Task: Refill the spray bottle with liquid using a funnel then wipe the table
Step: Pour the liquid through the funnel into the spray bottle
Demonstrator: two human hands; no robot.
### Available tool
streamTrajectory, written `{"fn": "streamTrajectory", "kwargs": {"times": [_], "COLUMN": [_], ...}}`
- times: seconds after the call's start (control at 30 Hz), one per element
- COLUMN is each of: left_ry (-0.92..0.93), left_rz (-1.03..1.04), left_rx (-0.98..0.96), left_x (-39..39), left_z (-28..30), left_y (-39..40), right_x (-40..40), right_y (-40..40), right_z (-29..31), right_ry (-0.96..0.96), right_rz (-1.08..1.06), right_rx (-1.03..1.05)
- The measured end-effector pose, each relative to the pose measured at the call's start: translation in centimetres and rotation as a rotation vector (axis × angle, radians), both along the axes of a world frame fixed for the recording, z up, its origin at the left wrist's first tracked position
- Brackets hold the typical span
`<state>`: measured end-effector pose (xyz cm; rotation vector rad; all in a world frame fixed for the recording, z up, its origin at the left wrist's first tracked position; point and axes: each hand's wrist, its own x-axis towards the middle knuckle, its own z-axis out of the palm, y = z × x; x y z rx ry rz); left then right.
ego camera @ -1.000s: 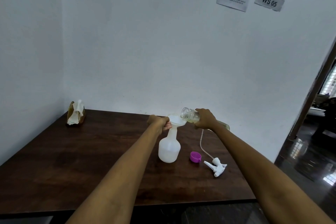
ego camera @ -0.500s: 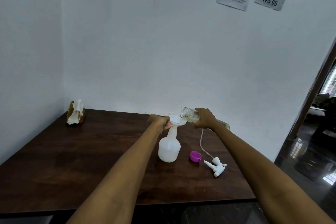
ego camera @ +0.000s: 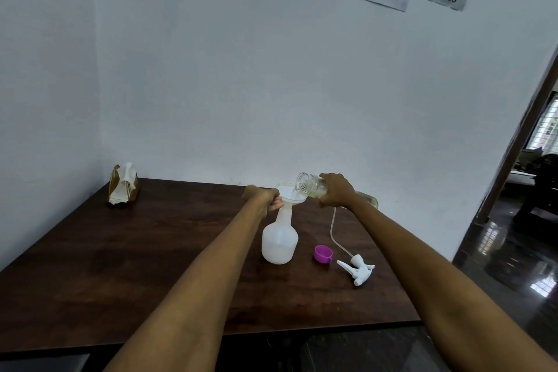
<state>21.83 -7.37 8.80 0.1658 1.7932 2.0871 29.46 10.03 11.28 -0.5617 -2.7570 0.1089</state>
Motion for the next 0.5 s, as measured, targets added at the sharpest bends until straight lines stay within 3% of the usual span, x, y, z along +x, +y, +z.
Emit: {"fn": "streamTrajectory", "kwargs": {"times": [0.5], "left_ry": [-0.03], "left_rz": [-0.003], "left_rx": [0.016], "left_x": [0.04], "left_z": [-0.12], "left_y": [0.09], "right_x": [0.2], "right_y": [-0.19], "right_z": [0.24], "right_ry": [-0.013], "right_rz": [0.014], "right_rx": [-0.011]}}
